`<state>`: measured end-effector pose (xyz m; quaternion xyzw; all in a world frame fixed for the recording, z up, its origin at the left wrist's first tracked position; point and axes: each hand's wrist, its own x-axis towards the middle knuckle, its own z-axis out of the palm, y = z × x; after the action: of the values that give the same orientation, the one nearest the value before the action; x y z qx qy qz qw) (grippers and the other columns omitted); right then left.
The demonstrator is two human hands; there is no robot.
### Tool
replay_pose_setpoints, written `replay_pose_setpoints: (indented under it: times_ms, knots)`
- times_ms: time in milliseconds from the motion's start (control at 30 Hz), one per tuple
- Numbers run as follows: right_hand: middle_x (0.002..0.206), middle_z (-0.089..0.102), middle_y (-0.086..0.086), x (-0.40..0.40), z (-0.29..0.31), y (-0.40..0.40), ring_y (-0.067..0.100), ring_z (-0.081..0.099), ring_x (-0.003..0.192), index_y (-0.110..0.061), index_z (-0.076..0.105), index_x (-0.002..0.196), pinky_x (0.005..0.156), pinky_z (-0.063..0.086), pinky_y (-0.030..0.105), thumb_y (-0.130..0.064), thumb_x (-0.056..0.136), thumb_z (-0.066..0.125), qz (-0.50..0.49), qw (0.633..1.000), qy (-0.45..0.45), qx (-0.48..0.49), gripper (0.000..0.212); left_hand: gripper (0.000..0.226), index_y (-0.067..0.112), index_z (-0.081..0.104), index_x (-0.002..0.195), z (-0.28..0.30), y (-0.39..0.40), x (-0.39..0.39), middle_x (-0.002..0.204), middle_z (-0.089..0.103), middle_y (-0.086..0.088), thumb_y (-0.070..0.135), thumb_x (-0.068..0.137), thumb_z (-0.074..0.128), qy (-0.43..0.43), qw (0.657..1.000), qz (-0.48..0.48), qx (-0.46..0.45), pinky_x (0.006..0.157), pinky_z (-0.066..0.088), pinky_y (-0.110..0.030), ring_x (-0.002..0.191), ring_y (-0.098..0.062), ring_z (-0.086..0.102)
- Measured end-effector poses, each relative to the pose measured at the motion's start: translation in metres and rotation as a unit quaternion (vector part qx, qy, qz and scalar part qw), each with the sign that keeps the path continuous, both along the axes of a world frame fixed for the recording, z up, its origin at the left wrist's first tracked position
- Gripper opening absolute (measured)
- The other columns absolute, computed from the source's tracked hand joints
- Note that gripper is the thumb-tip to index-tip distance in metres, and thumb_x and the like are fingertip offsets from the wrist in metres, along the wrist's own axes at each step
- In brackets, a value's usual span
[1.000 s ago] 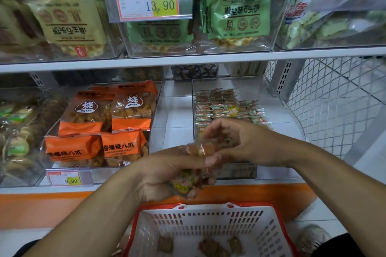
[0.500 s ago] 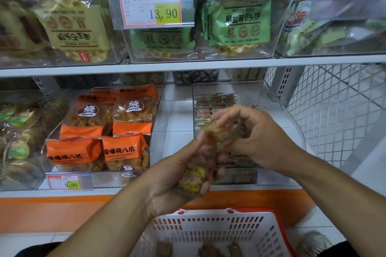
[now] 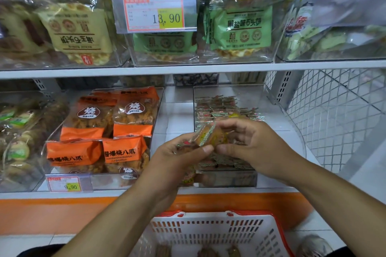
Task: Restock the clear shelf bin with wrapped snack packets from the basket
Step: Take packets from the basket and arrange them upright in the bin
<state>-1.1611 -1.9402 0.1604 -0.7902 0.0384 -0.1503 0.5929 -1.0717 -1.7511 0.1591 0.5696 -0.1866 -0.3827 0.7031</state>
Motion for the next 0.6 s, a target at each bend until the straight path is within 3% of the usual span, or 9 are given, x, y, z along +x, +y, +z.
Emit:
replay_pose_setpoints:
  times_ms: [167,267,367,467,600]
  knots:
    - [0.111,0.076,0.005,0.0016,0.0008,0.0018,0.022,0.072,0.102,-0.018,0.063,0.12,0.088,0.06,0.035,-0.018,0.078,0.073,-0.012,0.996,0.005,0.089,0.043,0.023,0.023,0.079,0.106,0.0019,-0.0008,0.0012,0.093,0.077,-0.005,0.018,0.086,0.068,0.028,0.999,-0.012,-0.018,0.055,0.056,-0.027,0.08,-0.01,0.073]
    - [0.107,0.077,0.006,0.001,0.0031,0.003,0.018,0.073,0.092,-0.016,0.062,0.121,0.072,0.062,0.031,-0.01,0.085,0.07,-0.031,0.989,0.001,0.144,0.038,0.023,0.027,0.081,0.102,0.0016,-0.0015,0.0004,0.092,0.078,-0.003,0.024,0.083,0.068,0.038,0.999,-0.023,-0.024,0.054,0.057,-0.026,0.079,-0.009,0.073]
    - [0.107,0.077,-0.002,-0.0004,0.0058,-0.0008,0.007,0.072,0.085,-0.026,0.066,0.12,0.067,0.055,0.017,-0.016,0.083,0.073,-0.061,0.991,-0.01,0.116,0.039,0.023,0.027,0.082,0.099,0.0011,-0.0021,0.0008,0.092,0.078,-0.003,0.025,0.08,0.07,0.041,0.999,-0.017,-0.027,0.054,0.056,-0.027,0.078,-0.01,0.072]
    - [0.11,0.076,-0.004,-0.0005,0.0017,0.0009,0.011,0.073,0.097,-0.03,0.068,0.125,0.078,0.059,0.027,-0.026,0.078,0.074,-0.039,0.993,0.023,0.11,0.048,0.029,0.024,0.079,0.109,-0.0017,-0.0032,0.0,0.1,0.075,-0.008,0.025,0.081,0.07,0.033,0.999,-0.025,-0.023,0.057,0.057,-0.029,0.083,-0.013,0.068]
    - [0.107,0.076,-0.005,0.0,-0.0001,-0.0009,0.01,0.074,0.097,-0.039,0.067,0.121,0.076,0.056,0.02,-0.033,0.077,0.075,0.02,0.991,0.093,0.095,0.045,0.027,0.021,0.077,0.114,-0.0059,-0.0063,0.0005,0.105,0.076,-0.008,0.024,0.088,0.068,0.028,0.999,-0.039,-0.002,0.059,0.058,-0.029,0.085,-0.014,0.072]
